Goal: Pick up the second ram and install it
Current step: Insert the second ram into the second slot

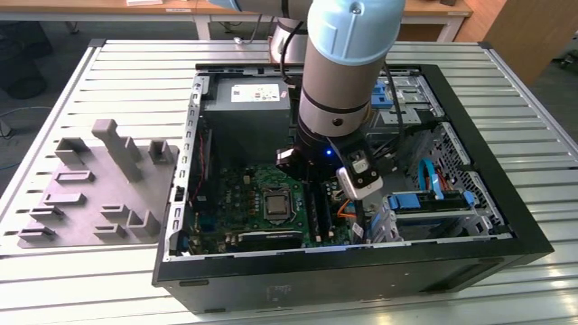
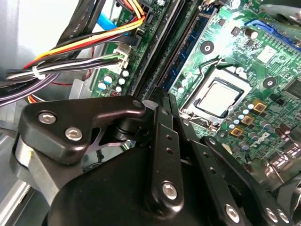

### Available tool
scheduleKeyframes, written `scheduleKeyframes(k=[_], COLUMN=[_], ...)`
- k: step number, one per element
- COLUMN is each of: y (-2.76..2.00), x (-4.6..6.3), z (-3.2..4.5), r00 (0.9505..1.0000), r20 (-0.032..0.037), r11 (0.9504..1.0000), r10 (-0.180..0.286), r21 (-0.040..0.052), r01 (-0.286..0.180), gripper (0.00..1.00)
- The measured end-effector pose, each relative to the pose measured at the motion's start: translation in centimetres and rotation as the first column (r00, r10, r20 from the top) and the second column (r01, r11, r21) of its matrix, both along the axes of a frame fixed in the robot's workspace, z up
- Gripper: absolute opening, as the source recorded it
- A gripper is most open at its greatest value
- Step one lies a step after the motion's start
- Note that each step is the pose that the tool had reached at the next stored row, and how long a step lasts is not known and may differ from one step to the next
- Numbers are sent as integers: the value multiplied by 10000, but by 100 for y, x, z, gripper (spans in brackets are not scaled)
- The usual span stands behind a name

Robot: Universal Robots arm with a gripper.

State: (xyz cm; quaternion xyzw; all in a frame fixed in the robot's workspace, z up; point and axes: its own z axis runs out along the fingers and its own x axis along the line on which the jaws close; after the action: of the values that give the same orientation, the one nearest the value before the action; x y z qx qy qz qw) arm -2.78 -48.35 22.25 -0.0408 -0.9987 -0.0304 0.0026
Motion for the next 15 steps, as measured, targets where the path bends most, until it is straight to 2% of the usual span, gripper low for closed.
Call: scheduleKeyframes(k=[7,15], y=[0,0], x=[-1,-1], z=[-1,-8], r00=[9998,9998], r20=[0,0], r11=[9998,9998], r10=[193,199], r21=[-1,-2], r01=[-193,-199], gripper=[12,12])
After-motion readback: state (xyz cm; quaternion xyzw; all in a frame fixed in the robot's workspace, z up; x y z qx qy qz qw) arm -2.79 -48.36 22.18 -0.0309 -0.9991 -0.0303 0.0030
